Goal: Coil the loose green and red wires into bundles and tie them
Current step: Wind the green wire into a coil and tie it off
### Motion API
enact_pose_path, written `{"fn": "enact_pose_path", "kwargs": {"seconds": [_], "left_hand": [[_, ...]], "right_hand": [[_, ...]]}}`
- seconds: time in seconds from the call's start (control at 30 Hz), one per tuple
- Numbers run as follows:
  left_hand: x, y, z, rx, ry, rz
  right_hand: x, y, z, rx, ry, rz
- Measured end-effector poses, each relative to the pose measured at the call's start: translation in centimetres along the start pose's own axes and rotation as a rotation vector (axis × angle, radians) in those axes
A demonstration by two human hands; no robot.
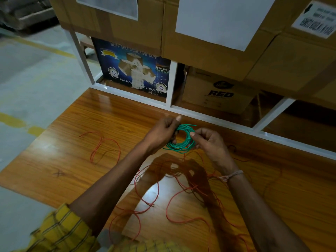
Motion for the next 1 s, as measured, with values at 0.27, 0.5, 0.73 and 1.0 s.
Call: {"fn": "enact_pose_path", "kwargs": {"seconds": [0.27,0.5,0.73,1.0], "left_hand": [[0.5,-3.4,-0.9,-0.060,-0.049,0.168],[-0.5,-6.9,-1.0,-0.089,-0.050,0.198],[-0.5,-9.9,-1.4,-0.114,-0.027,0.096],[3.1,-12.9,-4.4,-0.134,-0.046,0.089]], "right_hand": [[-1.0,1.4,-2.6,-0.106,0.042,0.020],[-2.0,4.1,-3.8,-0.088,0.144,-0.153],[-3.2,5.7,-4.5,-0.216,0.102,-0.149],[-7.0,6.5,-7.5,-0.207,-0.019,-0.135]]}}
Point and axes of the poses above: each hand's wrist, its own z-axis towards the middle knuckle, its own y-axis out of the back of the hand, x = y × z, the point moved 3 cm from there along z, towards the middle knuckle, and after that the axes turned 1 degree about y, right-handed, at the moved point
